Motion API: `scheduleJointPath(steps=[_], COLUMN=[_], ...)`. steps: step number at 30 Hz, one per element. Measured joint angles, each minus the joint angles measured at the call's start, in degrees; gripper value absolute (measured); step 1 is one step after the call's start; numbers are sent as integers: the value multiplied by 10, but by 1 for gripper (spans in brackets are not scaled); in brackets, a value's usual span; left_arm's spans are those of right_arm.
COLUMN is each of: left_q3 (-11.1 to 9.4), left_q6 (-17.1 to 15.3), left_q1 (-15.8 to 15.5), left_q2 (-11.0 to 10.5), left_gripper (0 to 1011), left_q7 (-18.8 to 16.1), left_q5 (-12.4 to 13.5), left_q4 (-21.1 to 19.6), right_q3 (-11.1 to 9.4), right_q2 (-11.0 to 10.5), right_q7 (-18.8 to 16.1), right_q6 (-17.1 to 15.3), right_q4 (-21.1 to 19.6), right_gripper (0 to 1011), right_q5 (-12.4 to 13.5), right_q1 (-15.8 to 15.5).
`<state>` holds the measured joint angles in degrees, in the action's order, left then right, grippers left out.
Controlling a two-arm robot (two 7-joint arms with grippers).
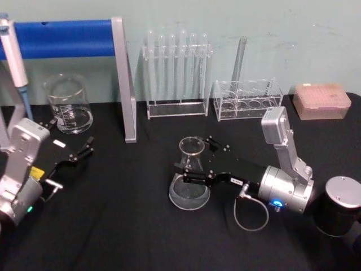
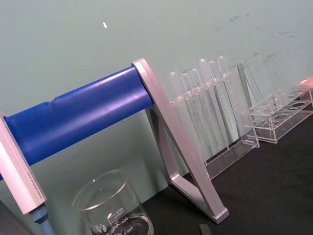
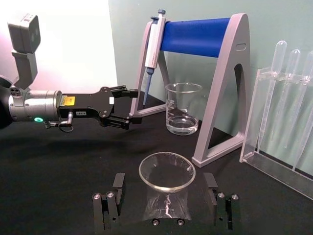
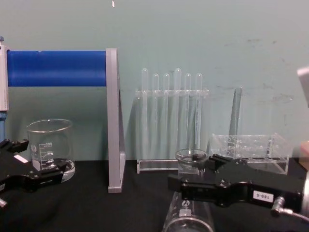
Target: Grasp the erlenmeyer flask with one hand, shake it three times, then place it back.
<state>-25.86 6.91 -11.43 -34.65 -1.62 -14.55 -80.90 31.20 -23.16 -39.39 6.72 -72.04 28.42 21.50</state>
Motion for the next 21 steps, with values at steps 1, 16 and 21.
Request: scheduleJointPath(steps=[1, 16, 21], left_q3=[0, 0, 0], left_q6=[0, 0, 0], left_q1=[0, 0, 0], left_q2=[0, 0, 0], left_gripper=[1001, 1001, 1001], left_q7=[0, 0, 0], left_q5=[0, 0, 0], left_q4=[0, 0, 0], right_q3=[0, -3, -5], right_q2=[1, 7, 6], right_q7=[1, 17, 16], right_q6=[0, -1, -1], right_q4=[1, -1, -3], right_gripper=[1000, 1000, 1000], right_q5=[-1, -17, -18], right_q1=[0, -1, -2])
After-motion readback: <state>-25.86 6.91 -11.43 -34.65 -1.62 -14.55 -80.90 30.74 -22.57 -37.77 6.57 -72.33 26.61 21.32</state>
